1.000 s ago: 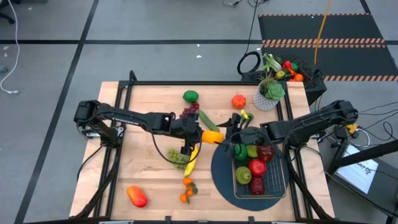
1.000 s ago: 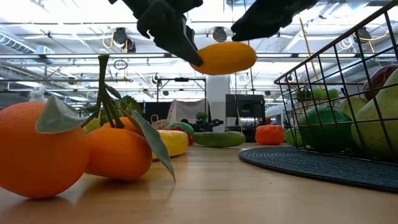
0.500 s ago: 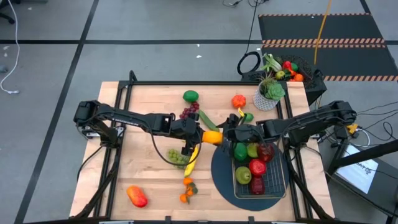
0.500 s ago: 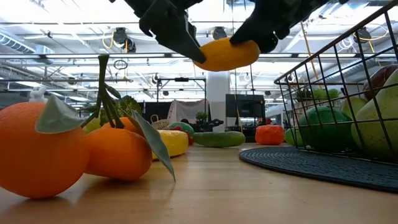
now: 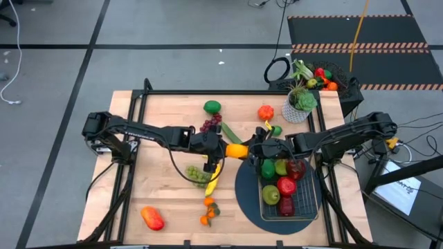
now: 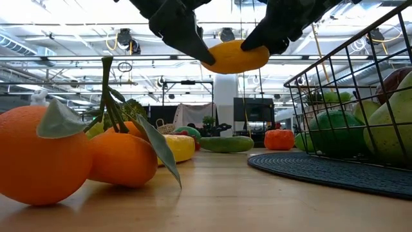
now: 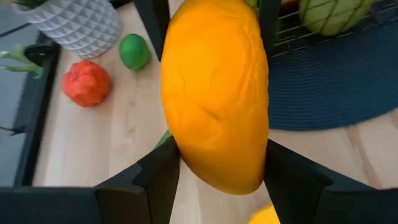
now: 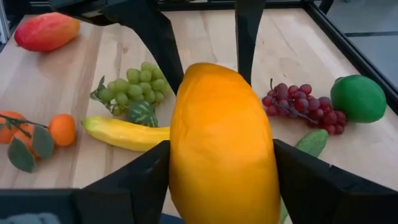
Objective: Build produce basket
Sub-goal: Put the yellow mango into the wire basket, then put the red mango into the wire basket
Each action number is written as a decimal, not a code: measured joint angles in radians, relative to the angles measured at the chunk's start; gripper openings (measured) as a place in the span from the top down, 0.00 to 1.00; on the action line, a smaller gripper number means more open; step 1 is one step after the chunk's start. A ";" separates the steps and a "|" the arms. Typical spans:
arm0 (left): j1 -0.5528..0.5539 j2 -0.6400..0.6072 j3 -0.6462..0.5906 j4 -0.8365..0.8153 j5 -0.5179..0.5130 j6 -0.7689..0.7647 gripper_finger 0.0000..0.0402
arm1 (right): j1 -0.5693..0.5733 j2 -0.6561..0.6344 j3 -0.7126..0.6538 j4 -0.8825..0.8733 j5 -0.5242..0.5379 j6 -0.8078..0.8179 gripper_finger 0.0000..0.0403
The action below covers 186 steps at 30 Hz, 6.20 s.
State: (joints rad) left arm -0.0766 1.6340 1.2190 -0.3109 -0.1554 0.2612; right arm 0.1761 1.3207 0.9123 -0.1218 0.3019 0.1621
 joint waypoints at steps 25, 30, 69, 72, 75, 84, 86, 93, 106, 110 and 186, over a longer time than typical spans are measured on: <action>-0.057 0.000 0.000 -0.037 -0.216 -0.005 0.22 | 0.093 -0.195 0.000 -0.293 -0.018 0.187 0.38; -0.056 0.000 0.000 -0.078 -0.242 -0.009 0.22 | 0.107 -0.235 0.000 -0.329 -0.015 0.305 0.38; -0.158 -0.001 0.000 -0.427 -0.247 -0.380 0.22 | 0.533 -0.229 0.027 -0.878 0.146 1.158 0.39; -0.173 -0.001 0.000 -0.427 -0.247 -0.376 0.22 | 0.533 -0.190 0.027 -0.875 0.129 1.137 0.35; -0.181 -0.001 0.000 -0.427 -0.247 -0.374 0.22 | 0.533 -0.164 0.027 -0.871 0.115 1.136 0.30; -0.181 -0.001 0.001 -0.437 -0.247 -0.396 0.22 | 0.533 -0.192 0.026 -0.856 0.115 1.122 0.20; -0.183 -0.001 0.001 -0.455 -0.247 -0.406 0.22 | 0.533 -0.208 0.026 -0.831 0.116 1.093 0.21; -0.223 -0.001 0.001 -0.535 -0.247 -0.465 0.22 | 0.533 -0.276 0.026 -0.755 0.184 0.971 0.22; -0.442 -0.001 0.001 -0.761 -0.220 -0.816 0.22 | 0.532 -0.320 0.026 -0.504 0.335 0.643 0.22; -0.540 -0.001 0.001 -0.766 -0.144 -0.876 0.22 | 0.532 -0.320 0.026 -0.423 0.353 0.556 0.22; -0.783 0.001 -0.126 -0.613 -0.254 -0.734 0.35 | 0.440 -0.254 -0.076 0.093 0.349 0.157 0.22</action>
State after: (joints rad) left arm -0.8600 1.6348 1.0934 -0.9243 -0.4097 -0.4726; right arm 0.6161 1.0664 0.8364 -0.0285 0.6505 0.3192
